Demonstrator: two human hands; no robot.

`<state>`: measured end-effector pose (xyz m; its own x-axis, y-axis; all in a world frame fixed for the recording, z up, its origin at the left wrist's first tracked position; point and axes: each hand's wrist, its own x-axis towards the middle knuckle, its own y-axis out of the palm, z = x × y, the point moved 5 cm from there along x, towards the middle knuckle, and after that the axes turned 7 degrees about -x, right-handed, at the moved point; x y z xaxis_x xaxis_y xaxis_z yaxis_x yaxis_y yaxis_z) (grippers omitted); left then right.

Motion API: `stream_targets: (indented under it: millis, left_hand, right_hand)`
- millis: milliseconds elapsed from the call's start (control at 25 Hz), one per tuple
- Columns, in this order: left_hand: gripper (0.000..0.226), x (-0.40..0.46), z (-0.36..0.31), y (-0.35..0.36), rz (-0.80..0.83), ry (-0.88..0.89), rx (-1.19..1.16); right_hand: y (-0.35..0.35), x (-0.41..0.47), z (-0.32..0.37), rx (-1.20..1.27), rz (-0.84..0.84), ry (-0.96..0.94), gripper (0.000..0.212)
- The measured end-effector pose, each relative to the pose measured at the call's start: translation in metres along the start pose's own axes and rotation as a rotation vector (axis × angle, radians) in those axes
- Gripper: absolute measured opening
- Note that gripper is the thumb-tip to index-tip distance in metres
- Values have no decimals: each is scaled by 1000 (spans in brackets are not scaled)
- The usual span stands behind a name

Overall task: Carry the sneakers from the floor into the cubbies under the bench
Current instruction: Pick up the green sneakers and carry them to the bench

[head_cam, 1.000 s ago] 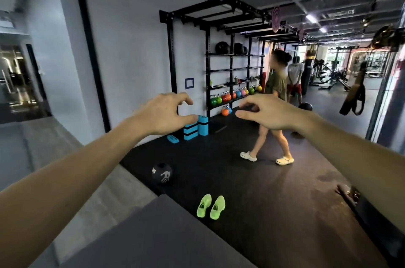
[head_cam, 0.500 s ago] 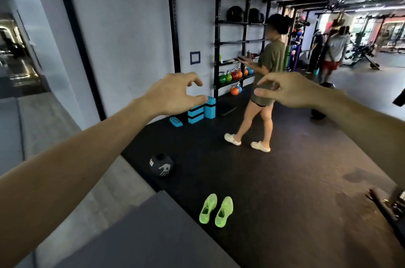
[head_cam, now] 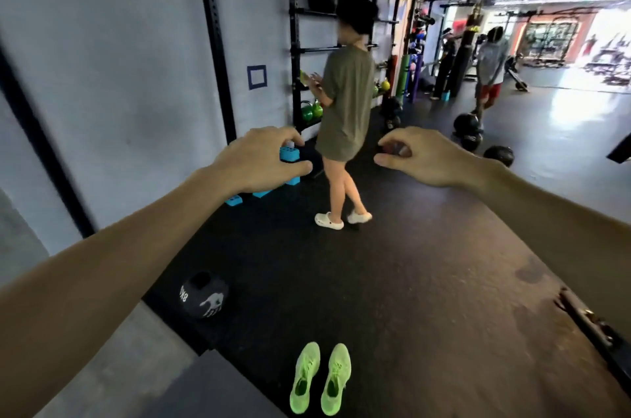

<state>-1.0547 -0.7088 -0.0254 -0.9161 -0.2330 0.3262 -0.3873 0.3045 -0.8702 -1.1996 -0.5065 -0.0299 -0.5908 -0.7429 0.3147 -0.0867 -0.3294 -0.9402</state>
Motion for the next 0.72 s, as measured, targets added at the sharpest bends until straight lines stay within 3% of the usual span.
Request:
stream_targets:
  millis: [440,720]
  left_hand:
    - [56,202,99,120,163,37,-29]
    - [56,265,183,267,329,-88,-54]
  right_hand:
    - [121,164,-109,63,93,160,51]
    - [297,222,-181,162,215,208,44]
